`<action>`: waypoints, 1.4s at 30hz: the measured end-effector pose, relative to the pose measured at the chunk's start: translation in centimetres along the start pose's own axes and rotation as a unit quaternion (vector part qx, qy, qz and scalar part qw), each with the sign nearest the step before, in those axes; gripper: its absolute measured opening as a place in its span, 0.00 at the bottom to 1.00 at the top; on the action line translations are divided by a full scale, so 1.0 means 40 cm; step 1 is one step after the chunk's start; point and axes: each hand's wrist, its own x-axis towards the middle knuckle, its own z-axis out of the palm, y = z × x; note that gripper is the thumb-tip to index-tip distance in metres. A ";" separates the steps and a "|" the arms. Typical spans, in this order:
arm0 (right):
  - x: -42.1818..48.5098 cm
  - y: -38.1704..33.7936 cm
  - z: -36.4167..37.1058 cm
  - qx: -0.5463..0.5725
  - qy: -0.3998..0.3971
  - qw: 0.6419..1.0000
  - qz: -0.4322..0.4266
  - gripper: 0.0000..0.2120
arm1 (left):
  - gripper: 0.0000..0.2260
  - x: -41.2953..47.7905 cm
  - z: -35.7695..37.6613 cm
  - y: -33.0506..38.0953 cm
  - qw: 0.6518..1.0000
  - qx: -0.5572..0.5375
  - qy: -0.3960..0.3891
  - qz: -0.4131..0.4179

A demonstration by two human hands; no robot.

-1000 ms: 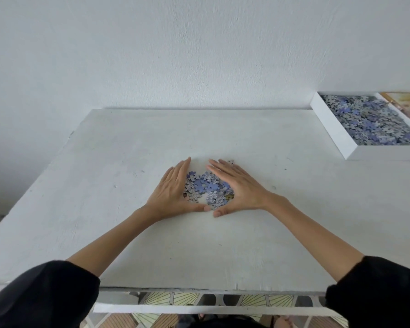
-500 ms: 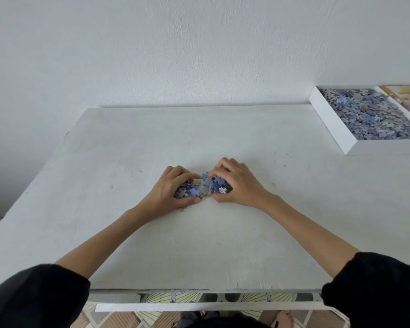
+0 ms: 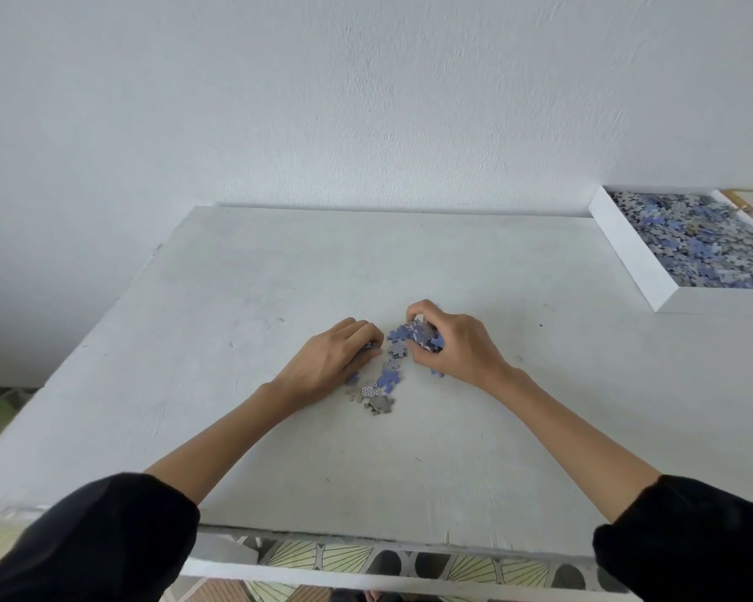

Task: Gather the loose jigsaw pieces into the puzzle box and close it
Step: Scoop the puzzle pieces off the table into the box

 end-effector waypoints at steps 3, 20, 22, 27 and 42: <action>0.007 -0.002 -0.006 0.038 0.003 0.999 0.011 0.12 | 0.06 0.009 -0.003 0.007 1.000 -0.019 0.016 -0.004; 0.023 0.031 -0.111 0.191 0.031 0.980 0.055 0.08 | 0.03 0.104 0.011 0.055 0.981 -0.158 0.107 -0.021; 0.022 0.044 -0.130 0.188 0.033 0.980 0.053 0.08 | 0.03 0.129 0.007 0.071 0.981 -0.158 0.108 -0.013; 0.035 0.094 -0.209 0.182 0.043 0.982 0.039 0.09 | 0.06 0.216 -0.010 0.108 0.985 -0.134 0.106 0.016; 0.015 0.416 -0.552 0.131 0.088 0.986 0.043 0.07 | 0.07 0.615 0.134 0.336 0.983 -0.144 0.069 0.089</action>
